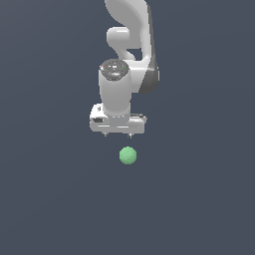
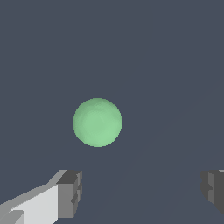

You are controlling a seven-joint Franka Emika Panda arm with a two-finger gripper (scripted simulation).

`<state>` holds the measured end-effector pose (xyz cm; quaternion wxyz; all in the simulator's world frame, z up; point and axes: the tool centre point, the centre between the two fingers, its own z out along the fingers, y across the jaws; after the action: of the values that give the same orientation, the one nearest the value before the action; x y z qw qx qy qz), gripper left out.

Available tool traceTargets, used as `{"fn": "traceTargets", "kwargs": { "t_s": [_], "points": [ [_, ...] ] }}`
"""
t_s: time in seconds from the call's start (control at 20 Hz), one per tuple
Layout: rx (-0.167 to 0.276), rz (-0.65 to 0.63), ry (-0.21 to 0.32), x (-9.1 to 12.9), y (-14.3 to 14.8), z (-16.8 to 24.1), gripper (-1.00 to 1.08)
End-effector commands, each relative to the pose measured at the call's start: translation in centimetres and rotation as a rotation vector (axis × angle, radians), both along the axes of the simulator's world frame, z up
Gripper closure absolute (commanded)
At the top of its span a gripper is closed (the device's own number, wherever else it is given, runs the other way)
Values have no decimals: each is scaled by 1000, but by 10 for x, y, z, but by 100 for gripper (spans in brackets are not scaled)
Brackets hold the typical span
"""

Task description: Pick up the object and move it to a goal position.

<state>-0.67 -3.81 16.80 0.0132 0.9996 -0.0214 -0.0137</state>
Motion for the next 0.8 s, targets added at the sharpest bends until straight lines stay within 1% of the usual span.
{"fn": "traceTargets", "kwargs": {
  "t_s": [0.0, 0.15, 0.4, 0.75],
  "points": [
    [0, 0, 0, 0, 0, 0, -92],
    [-2, 15, 0, 0, 4, 0, -92],
    [-8, 77, -3, 0, 22, -1, -92],
    [-7, 81, -4, 1, 24, -4, -92]
  ]
}}
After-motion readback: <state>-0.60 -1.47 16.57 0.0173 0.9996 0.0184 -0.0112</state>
